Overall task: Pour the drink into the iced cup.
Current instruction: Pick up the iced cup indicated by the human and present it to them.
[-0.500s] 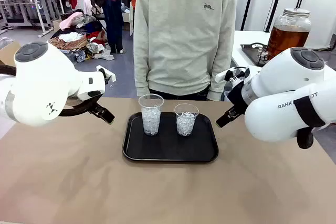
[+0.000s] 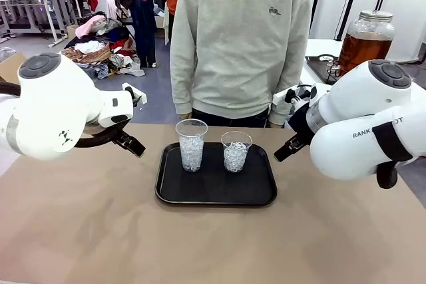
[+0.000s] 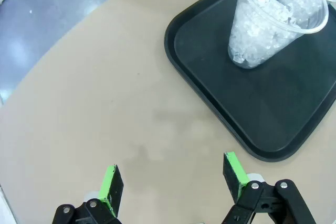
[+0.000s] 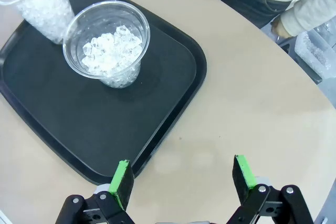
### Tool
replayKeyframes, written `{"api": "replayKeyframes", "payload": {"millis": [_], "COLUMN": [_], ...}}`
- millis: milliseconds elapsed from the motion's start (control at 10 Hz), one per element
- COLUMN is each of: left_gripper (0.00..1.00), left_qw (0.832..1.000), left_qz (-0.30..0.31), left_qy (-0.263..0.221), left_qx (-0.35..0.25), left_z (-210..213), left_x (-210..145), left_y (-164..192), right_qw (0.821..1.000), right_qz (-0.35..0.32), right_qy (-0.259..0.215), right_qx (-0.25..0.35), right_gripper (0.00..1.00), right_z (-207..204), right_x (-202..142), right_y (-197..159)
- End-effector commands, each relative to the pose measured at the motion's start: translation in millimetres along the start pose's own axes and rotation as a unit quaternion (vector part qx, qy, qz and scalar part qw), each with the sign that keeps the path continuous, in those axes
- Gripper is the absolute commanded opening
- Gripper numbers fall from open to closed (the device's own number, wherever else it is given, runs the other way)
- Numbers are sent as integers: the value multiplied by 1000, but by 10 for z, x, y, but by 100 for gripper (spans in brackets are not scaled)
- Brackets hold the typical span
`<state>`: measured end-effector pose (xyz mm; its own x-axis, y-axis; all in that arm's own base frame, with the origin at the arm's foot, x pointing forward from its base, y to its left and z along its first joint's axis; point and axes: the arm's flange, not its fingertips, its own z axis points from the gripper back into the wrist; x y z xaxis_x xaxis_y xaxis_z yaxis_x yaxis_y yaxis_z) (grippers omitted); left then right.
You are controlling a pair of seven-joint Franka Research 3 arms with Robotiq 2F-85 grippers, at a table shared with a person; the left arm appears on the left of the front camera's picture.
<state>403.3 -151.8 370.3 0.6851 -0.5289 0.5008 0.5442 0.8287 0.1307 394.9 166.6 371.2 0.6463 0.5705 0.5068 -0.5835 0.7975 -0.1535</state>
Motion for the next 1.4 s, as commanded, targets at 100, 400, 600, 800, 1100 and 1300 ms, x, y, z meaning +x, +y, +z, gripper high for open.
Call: {"api": "replayKeyframes", "payload": {"millis": [100, 400, 600, 800, 1100, 1300], "left_gripper": [100, 100, 100, 100, 100, 100], "left_qw": [1000, 1000, 1000, 1000, 1000, 999], "left_qz": [0, 0, 0, 0, 5, 22], "left_qy": [0, 0, 0, 0, -12, -26], "left_qx": [0, 0, 0, 0, -10, -34], "left_z": [1, 1, 1, 1, 119, 373], "left_x": [0, 0, 0, 0, 42, 111], "left_y": [0, 0, 0, 0, 47, 145], "right_qw": [1000, 1000, 1000, 1000, 1000, 997], "right_qz": [0, 0, 0, 0, -15, -37], "right_qy": [0, 0, 0, 0, -5, -13], "right_qx": [0, 0, 0, 0, 22, 59], "right_gripper": [100, 100, 100, 100, 100, 100], "right_z": [0, 0, 0, 0, 149, 384], "right_x": [0, 0, 0, 0, 101, 175], "right_y": [-1, -1, -1, -1, -90, -198]}}
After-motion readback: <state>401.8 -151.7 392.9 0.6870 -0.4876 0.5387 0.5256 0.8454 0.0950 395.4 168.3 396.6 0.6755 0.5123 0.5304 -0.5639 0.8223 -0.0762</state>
